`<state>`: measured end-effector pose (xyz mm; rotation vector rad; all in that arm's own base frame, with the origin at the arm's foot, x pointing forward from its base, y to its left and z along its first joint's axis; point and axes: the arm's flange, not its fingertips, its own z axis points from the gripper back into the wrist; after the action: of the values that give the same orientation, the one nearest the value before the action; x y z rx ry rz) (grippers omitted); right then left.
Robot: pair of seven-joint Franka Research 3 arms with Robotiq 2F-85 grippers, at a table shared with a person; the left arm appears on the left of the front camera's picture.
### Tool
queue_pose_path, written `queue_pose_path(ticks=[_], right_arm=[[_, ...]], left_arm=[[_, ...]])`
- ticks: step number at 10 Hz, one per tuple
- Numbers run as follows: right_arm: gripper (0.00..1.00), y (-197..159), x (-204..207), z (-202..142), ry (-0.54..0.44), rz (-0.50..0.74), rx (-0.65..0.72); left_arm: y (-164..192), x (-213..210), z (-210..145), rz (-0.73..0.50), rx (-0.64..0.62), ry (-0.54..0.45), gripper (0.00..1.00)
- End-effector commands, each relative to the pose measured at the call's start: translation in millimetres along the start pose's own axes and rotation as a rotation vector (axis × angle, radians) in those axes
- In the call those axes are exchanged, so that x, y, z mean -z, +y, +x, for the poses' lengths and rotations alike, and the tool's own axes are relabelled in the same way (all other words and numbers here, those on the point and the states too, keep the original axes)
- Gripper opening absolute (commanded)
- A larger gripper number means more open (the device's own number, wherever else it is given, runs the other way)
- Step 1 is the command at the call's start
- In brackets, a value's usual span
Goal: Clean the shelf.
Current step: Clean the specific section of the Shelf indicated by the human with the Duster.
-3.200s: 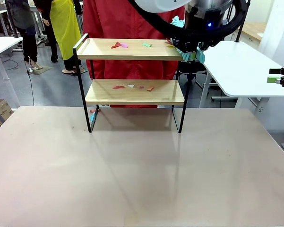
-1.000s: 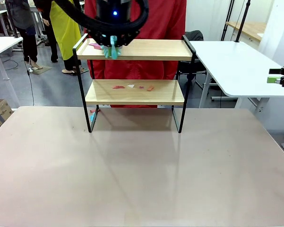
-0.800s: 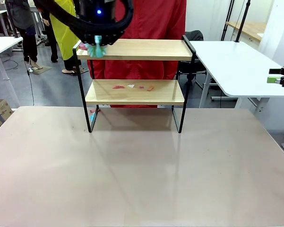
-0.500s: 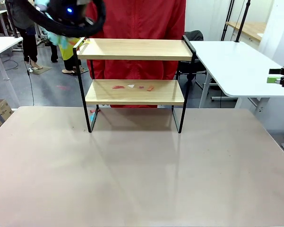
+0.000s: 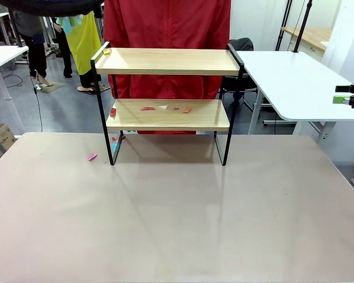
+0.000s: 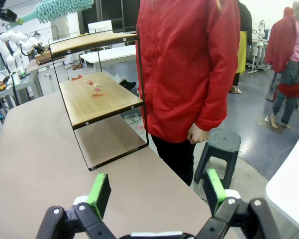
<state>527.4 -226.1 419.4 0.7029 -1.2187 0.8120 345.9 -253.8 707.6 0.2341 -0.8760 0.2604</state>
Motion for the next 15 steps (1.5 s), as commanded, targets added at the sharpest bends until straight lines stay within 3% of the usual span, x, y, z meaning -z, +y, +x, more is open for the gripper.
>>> queue_pose_path(ticks=[1, 5, 7, 15], right_arm=[[1.0, 0, 1, 2, 0.0, 0.0, -0.004], [1.0, 0, 1, 2, 0.0, 0.0, -0.004], [1.0, 0, 1, 2, 0.0, 0.0, -0.004], [1.0, 0, 1, 2, 0.0, 0.0, -0.004]], left_arm=[[2, 0, 1, 0.08, 0.029, 0.006, 0.13], [-1, 6, -5, 0.066, 0.016, 0.015, 0.13], [15, 7, 0, -0.131, 0.028, -0.01, 0.13], [79, -7, 3, -0.663, 0.241, -0.069, 0.13]])
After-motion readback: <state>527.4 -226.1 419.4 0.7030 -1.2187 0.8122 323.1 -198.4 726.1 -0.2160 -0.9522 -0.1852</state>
